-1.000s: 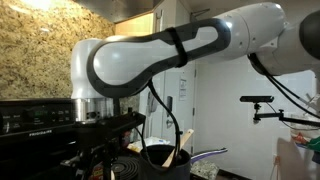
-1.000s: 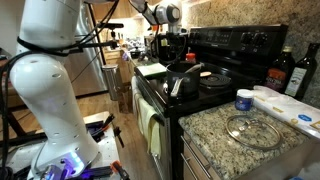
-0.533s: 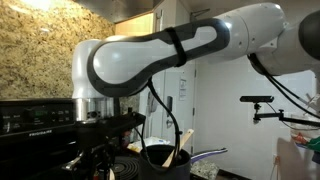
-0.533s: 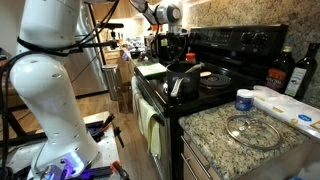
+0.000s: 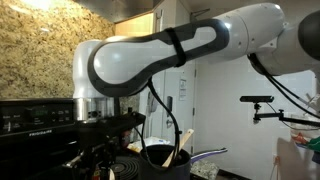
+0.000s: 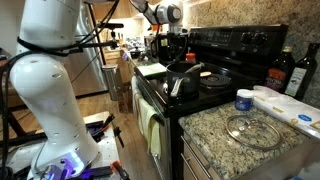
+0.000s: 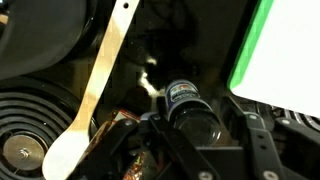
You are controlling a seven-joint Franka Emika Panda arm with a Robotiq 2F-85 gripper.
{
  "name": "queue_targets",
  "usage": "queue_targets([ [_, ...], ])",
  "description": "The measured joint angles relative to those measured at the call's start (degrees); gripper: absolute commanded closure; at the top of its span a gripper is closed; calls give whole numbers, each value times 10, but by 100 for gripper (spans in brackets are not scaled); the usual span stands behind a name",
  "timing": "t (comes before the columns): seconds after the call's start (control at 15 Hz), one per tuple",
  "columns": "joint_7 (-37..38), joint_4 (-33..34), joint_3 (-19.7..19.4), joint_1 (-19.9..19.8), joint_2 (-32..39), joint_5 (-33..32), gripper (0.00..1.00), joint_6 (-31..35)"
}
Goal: Pick the two bottles on the stove and place them on the counter, then pick the cooking stick from the pot and place it on the stove
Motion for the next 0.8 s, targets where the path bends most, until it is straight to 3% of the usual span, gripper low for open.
queue_targets([
  [0.2, -7, 0, -2, 0, 0, 0, 0, 19],
  [0.6, -22, 0, -2, 0, 0, 0, 0, 37],
  [0.67, -23, 0, -2, 0, 0, 1, 25, 37],
  [0.8, -25, 0, -2, 0, 0, 3, 33, 37],
])
